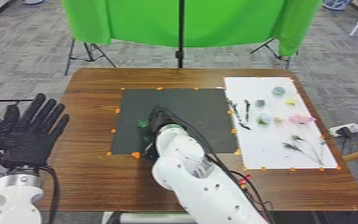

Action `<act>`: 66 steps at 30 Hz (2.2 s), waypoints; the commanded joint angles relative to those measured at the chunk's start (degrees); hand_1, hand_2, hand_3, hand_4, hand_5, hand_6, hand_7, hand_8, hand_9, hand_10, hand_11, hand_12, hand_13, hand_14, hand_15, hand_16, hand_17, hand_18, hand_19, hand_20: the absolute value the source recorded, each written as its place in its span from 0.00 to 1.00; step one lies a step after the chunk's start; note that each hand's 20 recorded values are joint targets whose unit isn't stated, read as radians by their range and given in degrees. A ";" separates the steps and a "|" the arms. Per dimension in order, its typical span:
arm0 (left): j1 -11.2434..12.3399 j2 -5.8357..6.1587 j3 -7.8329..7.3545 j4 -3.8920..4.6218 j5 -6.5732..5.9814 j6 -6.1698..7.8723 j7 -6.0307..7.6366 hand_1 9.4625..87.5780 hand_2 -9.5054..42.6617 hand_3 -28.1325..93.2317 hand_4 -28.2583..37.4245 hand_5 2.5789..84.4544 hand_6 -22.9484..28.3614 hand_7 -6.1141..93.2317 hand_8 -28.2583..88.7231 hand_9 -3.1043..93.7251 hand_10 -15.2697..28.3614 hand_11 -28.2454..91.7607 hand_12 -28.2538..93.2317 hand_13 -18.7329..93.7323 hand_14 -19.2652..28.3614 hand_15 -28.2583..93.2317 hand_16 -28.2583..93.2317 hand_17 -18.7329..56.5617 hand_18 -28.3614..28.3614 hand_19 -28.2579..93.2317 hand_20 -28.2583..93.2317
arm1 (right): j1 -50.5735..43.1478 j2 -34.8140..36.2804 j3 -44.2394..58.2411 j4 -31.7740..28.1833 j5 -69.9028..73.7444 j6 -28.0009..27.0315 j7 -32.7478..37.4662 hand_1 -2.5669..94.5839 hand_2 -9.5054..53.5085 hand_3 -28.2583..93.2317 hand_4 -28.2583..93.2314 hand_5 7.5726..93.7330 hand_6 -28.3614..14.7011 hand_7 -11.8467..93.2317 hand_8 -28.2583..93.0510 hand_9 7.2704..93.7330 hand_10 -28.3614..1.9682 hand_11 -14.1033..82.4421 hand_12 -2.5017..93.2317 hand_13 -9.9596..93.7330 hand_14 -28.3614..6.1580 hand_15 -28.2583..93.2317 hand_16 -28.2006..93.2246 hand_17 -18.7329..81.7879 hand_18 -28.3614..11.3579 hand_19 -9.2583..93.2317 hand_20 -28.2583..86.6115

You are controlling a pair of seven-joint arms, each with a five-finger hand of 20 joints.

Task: Arrange flowers

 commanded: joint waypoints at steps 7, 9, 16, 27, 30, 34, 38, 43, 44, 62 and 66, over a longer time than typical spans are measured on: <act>1.08 -1.13 -0.29 0.59 -3.14 -0.65 2.17 0.18 0.40 0.85 0.00 0.49 0.62 0.16 0.16 0.41 0.68 0.36 0.31 0.42 0.67 0.35 0.22 0.16 0.73 0.46 0.32 | -3.51 3.10 0.69 -2.86 1.76 0.67 0.90 0.45 0.00 0.88 0.05 0.70 0.48 0.28 0.14 0.71 0.28 0.65 0.33 0.68 0.28 0.85 0.47 0.47 0.00 0.92 0.60; 1.27 -1.40 -0.41 0.52 -3.08 -0.45 2.06 0.18 0.40 0.85 0.00 0.49 0.62 0.16 0.16 0.41 0.68 0.36 0.31 0.42 0.67 0.35 0.22 0.16 0.73 0.46 0.32 | -4.35 4.10 1.04 -4.27 0.69 1.63 -0.77 0.44 0.00 0.88 0.05 0.69 0.46 0.25 0.14 0.71 0.28 0.65 0.32 0.68 0.28 0.85 0.47 0.47 0.00 0.92 0.60; 2.85 -1.79 -0.99 -0.92 -4.72 5.67 5.63 0.18 0.40 0.85 0.00 0.51 0.63 0.17 0.16 0.42 0.68 0.38 0.31 0.43 0.68 0.37 0.22 0.17 0.73 0.47 0.33 | -9.66 10.62 2.74 -10.47 -13.64 -2.59 -20.03 0.32 0.14 0.90 0.05 0.62 0.45 0.25 0.15 0.54 0.15 0.54 0.25 0.52 0.16 0.86 0.45 0.43 0.07 0.92 0.58; 2.76 -1.49 -0.51 -1.05 -5.55 6.06 5.55 0.18 0.40 0.86 0.00 0.53 0.63 0.19 0.15 0.44 0.68 0.39 0.31 0.44 0.68 0.40 0.21 0.17 0.74 0.48 0.33 | -11.72 9.31 6.97 -13.45 -14.37 -23.03 -29.76 0.29 0.24 0.89 0.06 0.76 0.56 0.37 0.12 0.45 0.24 0.23 0.17 0.40 0.19 0.79 0.38 0.35 0.15 0.86 0.62; 2.38 -1.18 -0.05 -0.91 -5.41 6.01 5.21 0.19 0.41 0.86 0.00 0.53 0.63 0.20 0.15 0.44 0.68 0.39 0.31 0.44 0.68 0.40 0.21 0.17 0.74 0.49 0.33 | -11.26 8.37 6.93 -12.97 -13.94 -25.34 -29.03 0.29 0.24 0.88 0.06 0.74 0.58 0.29 0.13 0.45 0.26 0.22 0.18 0.39 0.18 0.79 0.38 0.35 0.14 0.85 0.64; 2.07 -1.15 0.24 -0.82 -5.24 6.13 4.61 0.18 0.41 0.86 0.00 0.53 0.63 0.20 0.15 0.44 0.68 0.39 0.31 0.44 0.68 0.40 0.21 0.17 0.74 0.49 0.33 | -11.01 7.82 7.09 -12.77 -12.40 -26.90 -29.76 0.29 0.24 0.87 0.05 0.69 0.56 0.22 0.14 0.51 0.29 0.25 0.19 0.42 0.17 0.81 0.39 0.35 0.14 0.85 0.65; 1.96 -1.08 0.34 -0.80 -6.06 6.29 4.87 0.19 0.41 0.86 0.00 0.53 0.63 0.20 0.15 0.44 0.68 0.39 0.30 0.44 0.68 0.40 0.21 0.17 0.74 0.49 0.33 | -11.75 7.08 7.56 -13.07 -3.54 -27.64 -26.69 0.30 0.25 0.88 0.05 0.63 0.53 0.19 0.14 0.54 0.31 0.26 0.19 0.44 0.19 0.81 0.39 0.34 0.15 0.82 0.64; 1.86 -0.99 0.25 -0.68 -5.80 6.07 4.57 0.19 0.41 0.86 0.00 0.53 0.63 0.20 0.15 0.44 0.68 0.39 0.31 0.44 0.68 0.40 0.21 0.17 0.74 0.49 0.33 | -12.09 6.52 7.09 -13.21 -3.27 -29.48 -26.76 0.30 0.26 0.88 0.04 0.62 0.52 0.19 0.15 0.55 0.32 0.26 0.19 0.45 0.21 0.81 0.39 0.34 0.15 0.81 0.62; 1.96 -1.01 0.23 -0.71 -5.91 6.03 4.65 0.19 0.41 0.86 0.00 0.53 0.63 0.20 0.15 0.44 0.68 0.39 0.31 0.44 0.68 0.41 0.21 0.17 0.74 0.49 0.33 | -12.14 6.32 7.01 -13.26 -2.95 -29.83 -26.31 0.30 0.27 0.88 0.04 0.61 0.52 0.19 0.15 0.54 0.32 0.26 0.19 0.45 0.21 0.81 0.39 0.34 0.16 0.81 0.62; 2.20 -1.73 0.20 -0.54 -6.57 5.68 4.15 0.19 0.41 0.86 0.00 0.53 0.63 0.20 0.15 0.44 0.68 0.40 0.31 0.44 0.68 0.41 0.20 0.17 0.74 0.49 0.33 | -12.61 5.07 8.83 -13.76 -0.99 -27.32 -24.48 0.28 0.27 0.88 0.04 0.53 0.60 0.19 0.15 0.47 0.22 0.25 0.18 0.44 0.20 0.80 0.39 0.34 0.15 0.80 0.60; 2.12 -1.97 0.15 -0.42 -6.63 5.36 4.54 0.19 0.41 0.86 0.00 0.53 0.63 0.20 0.15 0.44 0.68 0.40 0.31 0.44 0.68 0.41 0.20 0.17 0.74 0.49 0.33 | -12.71 6.11 8.81 -15.60 -1.01 -23.26 -24.72 0.27 0.24 0.87 0.04 0.53 0.63 0.20 0.15 0.44 0.19 0.24 0.18 0.43 0.19 0.80 0.39 0.34 0.15 0.81 0.60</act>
